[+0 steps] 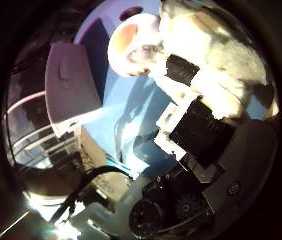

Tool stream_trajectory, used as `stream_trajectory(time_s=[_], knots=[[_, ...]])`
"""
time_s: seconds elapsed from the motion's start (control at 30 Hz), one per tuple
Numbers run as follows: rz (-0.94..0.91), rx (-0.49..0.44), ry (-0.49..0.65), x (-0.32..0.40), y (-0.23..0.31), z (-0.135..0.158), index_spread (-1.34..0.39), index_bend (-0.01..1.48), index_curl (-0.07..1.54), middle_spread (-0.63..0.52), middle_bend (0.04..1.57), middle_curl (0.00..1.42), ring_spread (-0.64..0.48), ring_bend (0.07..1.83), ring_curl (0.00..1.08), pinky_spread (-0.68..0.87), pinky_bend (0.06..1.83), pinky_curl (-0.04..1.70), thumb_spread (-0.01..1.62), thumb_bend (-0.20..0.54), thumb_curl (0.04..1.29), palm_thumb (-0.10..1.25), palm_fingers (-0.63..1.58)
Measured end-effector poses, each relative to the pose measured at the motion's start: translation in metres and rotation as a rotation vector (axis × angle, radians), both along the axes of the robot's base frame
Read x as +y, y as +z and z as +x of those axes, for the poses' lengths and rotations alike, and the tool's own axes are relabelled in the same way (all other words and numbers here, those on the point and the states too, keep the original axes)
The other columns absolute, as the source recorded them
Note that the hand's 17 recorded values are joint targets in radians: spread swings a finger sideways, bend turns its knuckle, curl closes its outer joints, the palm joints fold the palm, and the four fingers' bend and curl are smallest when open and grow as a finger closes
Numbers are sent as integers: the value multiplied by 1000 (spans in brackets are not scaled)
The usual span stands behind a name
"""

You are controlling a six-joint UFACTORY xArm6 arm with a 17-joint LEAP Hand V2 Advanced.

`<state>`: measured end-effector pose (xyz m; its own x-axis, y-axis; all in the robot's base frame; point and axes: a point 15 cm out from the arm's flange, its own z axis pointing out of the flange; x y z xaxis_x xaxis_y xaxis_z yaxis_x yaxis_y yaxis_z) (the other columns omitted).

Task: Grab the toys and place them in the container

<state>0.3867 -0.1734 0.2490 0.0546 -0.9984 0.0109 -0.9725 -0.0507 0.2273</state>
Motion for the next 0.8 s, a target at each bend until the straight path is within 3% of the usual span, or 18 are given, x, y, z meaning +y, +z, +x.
stream_trajectory(time_s=[0.27, 0.43, 0.63, 0.8], knots=[[39, -203, 83, 63, 164, 11, -732, 725, -12, -242, 1127, 995, -110, 1360, 830, 175, 1515, 697, 1118, -6, 642, 999, 959], [109, -336, 222, 146, 248, 21, -772, 786, -12, -245, 1143, 1022, -118, 1376, 844, 163, 1533, 724, 1117, -10, 666, 1003, 934], [173, -401, 373, 277, 256, 36, -812, 894, -8, -242, 1165, 1054, -127, 1390, 858, 147, 1546, 756, 1114, -13, 702, 1001, 929], [207, -353, 449, 380, 200, 64, -826, 939, -9, -241, 1173, 1067, -129, 1398, 864, 141, 1549, 771, 1113, -13, 717, 998, 916]])
